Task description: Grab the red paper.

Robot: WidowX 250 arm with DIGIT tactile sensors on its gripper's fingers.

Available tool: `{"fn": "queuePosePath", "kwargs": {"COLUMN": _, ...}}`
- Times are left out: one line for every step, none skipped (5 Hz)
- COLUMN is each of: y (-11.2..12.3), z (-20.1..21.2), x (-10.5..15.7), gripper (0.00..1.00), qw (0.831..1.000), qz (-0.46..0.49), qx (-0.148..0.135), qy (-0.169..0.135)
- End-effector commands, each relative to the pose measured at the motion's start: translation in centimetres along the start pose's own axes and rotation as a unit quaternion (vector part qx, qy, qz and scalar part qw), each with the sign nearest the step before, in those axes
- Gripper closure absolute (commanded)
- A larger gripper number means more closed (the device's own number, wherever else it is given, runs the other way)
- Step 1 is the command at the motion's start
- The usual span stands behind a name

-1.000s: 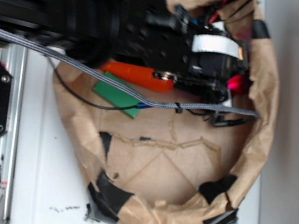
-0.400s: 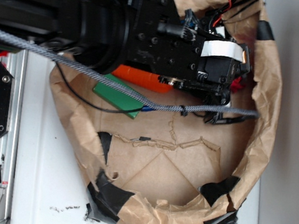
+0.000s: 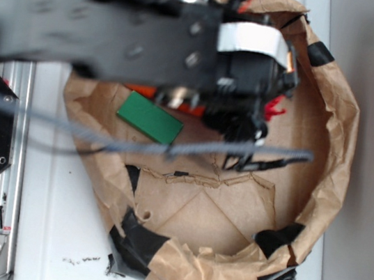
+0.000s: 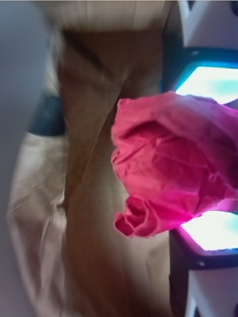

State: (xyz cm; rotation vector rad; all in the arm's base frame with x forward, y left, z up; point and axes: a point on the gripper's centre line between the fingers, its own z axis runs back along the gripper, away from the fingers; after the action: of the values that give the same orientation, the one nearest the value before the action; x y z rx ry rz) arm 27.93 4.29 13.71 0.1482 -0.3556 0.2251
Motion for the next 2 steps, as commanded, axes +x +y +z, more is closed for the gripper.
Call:
{"fn": "queuePosePath", "kwargs": {"y": -1.02, "z": 4.71, "x": 0.11, "gripper": 1.0, "qw": 0.991, "qz": -0.042, "qx": 0.031, "qy": 0.123}}
{"fn": "queuePosePath", "kwargs": {"y": -1.8, "z": 4.99, "x": -0.09, "gripper": 1.0, "qw": 0.994, "qz": 0.025, "qx": 0.074, "qy": 0.074}}
